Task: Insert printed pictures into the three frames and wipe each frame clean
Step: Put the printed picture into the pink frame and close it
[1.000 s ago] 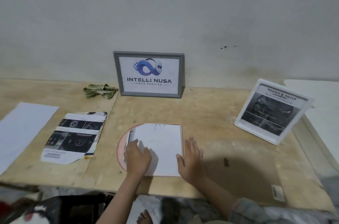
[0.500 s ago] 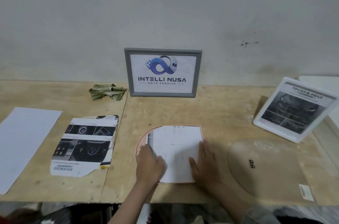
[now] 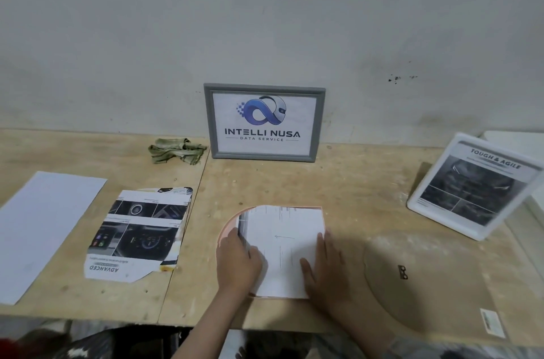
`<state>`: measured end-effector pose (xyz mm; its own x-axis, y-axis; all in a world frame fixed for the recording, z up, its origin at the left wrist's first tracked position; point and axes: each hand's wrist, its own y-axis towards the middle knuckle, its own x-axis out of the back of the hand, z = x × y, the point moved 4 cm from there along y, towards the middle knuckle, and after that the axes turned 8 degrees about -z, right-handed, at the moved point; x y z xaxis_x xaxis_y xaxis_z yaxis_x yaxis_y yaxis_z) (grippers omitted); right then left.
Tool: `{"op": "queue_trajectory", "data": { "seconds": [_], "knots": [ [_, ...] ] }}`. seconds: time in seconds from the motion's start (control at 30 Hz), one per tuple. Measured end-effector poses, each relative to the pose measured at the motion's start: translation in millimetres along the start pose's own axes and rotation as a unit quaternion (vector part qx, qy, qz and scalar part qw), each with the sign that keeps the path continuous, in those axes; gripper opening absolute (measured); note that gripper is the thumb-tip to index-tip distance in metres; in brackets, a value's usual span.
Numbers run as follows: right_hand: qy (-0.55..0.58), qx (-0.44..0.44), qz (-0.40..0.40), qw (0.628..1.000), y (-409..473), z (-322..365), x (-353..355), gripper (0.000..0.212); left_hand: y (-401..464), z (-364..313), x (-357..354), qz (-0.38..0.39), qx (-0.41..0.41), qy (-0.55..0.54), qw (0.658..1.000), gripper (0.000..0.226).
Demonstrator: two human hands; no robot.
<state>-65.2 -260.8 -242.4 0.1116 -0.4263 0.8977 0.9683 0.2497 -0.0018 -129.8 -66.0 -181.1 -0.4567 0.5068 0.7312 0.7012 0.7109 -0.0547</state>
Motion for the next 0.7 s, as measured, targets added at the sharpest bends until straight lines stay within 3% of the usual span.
{"op": "queue_trajectory", "data": {
  "seconds": [0.1,0.2,0.3,0.5,0.6,0.7],
  "knots": [
    [0.014,0.008,0.000,1.000,2,-3,-2,0.072,-1,-1,2,-0.032,0.031,-0.088,0.995,0.042],
    [0.026,0.034,0.004,0.999,2,-3,2,0.084,-7,-5,9,-0.037,0.059,-0.151,0.986,0.053],
    [0.105,0.029,0.003,0.994,3,4,13,0.090,-6,-1,17,-0.065,0.078,-0.182,0.978,0.048],
    [0.234,0.044,-0.060,0.969,17,57,41,0.061,0,25,45,-0.121,0.140,-0.230,0.955,0.048],
    [0.264,0.097,-0.084,0.956,26,99,31,0.047,5,44,69,-0.164,0.182,-0.237,0.940,0.043],
    [0.296,0.106,-0.013,0.949,35,150,14,0.051,13,68,98,-0.210,0.217,-0.252,0.919,0.033]
  ]
}}
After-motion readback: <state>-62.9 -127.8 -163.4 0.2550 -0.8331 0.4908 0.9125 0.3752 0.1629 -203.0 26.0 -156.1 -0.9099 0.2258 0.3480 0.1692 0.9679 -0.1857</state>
